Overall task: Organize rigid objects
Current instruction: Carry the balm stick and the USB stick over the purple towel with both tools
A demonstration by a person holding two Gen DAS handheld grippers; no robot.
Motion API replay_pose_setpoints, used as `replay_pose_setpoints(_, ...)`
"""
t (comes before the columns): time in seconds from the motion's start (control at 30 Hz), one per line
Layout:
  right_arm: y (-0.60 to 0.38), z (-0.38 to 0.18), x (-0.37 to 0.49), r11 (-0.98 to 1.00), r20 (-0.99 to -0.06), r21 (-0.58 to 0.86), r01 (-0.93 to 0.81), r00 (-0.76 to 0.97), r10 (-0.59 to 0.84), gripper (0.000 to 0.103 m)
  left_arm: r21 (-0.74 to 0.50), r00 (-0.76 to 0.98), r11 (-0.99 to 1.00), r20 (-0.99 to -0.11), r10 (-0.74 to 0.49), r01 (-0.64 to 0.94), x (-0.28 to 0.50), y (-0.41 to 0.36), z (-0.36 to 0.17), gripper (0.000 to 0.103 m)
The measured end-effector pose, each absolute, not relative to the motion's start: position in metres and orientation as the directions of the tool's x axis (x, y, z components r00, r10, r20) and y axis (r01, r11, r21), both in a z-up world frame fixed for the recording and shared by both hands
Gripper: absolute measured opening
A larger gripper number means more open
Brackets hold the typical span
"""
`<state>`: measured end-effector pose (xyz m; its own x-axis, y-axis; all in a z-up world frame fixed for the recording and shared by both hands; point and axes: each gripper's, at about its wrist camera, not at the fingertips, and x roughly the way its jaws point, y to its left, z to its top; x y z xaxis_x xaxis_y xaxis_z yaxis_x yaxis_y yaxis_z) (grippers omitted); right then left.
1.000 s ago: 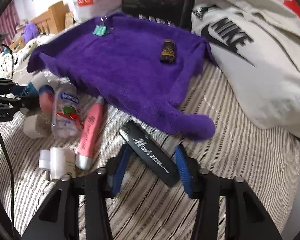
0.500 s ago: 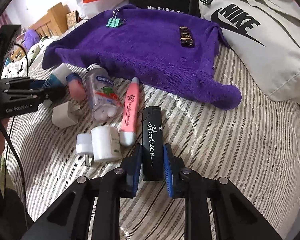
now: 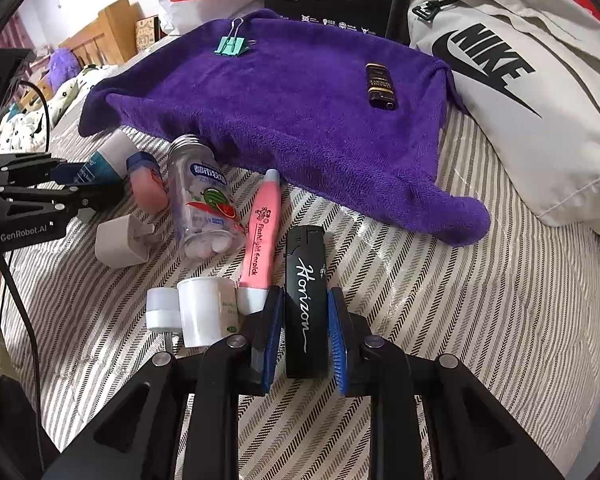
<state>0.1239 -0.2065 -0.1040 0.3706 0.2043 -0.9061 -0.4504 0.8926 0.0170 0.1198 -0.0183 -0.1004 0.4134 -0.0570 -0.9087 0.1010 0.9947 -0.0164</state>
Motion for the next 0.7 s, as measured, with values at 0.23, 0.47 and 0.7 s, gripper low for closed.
replay_pose_setpoints(0.23, -0.224, -0.09, 0.116, 0.926, -0.896, 0.079, -0.371, 0.38, 0.228, 0.021, -0.051, 0.418, 0.993, -0.904, -0.091, 0.104, 0.116, -0.005, -0.094, 0.034)
replay_pose_setpoints(0.47, -0.235, -0.066, 0.114, 0.94, -0.883, 0.102, -0.325, 0.406, 0.236, 0.021, -0.068, 0.447, 0.994, -0.889, -0.099, 0.085, 0.116, 0.017, -0.075, 0.034)
replay_pose_setpoints(0.7, -0.227, -0.051, 0.122, 0.936, -0.872, 0.112, -0.335, 0.418, 0.254, 0.021, -0.105, 0.469, 0.992, -0.875, -0.123, 0.063, 0.119, 0.035, -0.062, 0.034)
